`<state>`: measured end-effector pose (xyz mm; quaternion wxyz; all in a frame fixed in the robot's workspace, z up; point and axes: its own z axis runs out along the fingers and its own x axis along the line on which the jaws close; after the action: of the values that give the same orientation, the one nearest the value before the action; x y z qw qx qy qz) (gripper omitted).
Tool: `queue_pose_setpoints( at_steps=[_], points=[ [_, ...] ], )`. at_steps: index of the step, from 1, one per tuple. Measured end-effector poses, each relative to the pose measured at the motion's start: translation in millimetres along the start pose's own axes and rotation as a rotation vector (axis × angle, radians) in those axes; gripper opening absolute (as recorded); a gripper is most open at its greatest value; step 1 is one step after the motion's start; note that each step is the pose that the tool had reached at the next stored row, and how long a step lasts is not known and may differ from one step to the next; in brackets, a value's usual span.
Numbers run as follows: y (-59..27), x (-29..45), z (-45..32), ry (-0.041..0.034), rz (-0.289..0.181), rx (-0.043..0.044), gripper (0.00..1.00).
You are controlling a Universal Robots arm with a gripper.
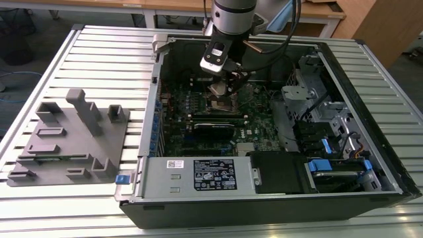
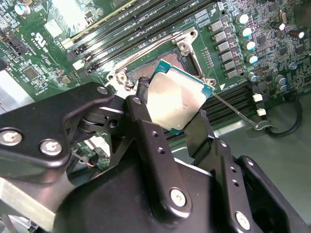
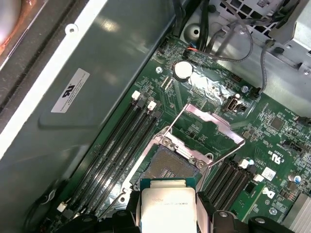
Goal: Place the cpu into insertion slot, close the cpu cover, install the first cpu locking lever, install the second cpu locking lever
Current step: 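Place the cpu into insertion slot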
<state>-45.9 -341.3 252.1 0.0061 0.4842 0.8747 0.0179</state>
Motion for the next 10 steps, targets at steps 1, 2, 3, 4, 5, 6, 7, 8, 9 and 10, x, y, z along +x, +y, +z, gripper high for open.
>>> queue_pose_setpoints(
  at_steps=[1,2,3,4,5,6,7,8,9,10],
  points=[
    [0.0,0.0,0.0,-0.0002,0.005,0.0,0.54],
    [0.0,0.0,0.0,-0.0004,0.01,0.0,0.54],
    [0.0,0.0,0.0,-0.0004,0.01,0.0,0.54],
    [0.0,0.0,0.0,-0.0004,0.01,0.0,0.54],
    [0.0,0.0,0.0,-0.0004,0.011,-0.0001,0.54],
    [0.0,0.0,0.0,-0.0004,0.011,0.0,0.54],
    [0.0,0.0,0.0,-0.0004,0.011,-0.0001,0.54],
    [0.0,0.0,0.0,-0.0004,0.011,-0.0001,0.54],
    [0.0,0.0,0.0,-0.0004,0.011,0.0,0.54],
    [0.0,0.0,0.0,-0.0004,0.011,0.0,0.54]
  ],
)
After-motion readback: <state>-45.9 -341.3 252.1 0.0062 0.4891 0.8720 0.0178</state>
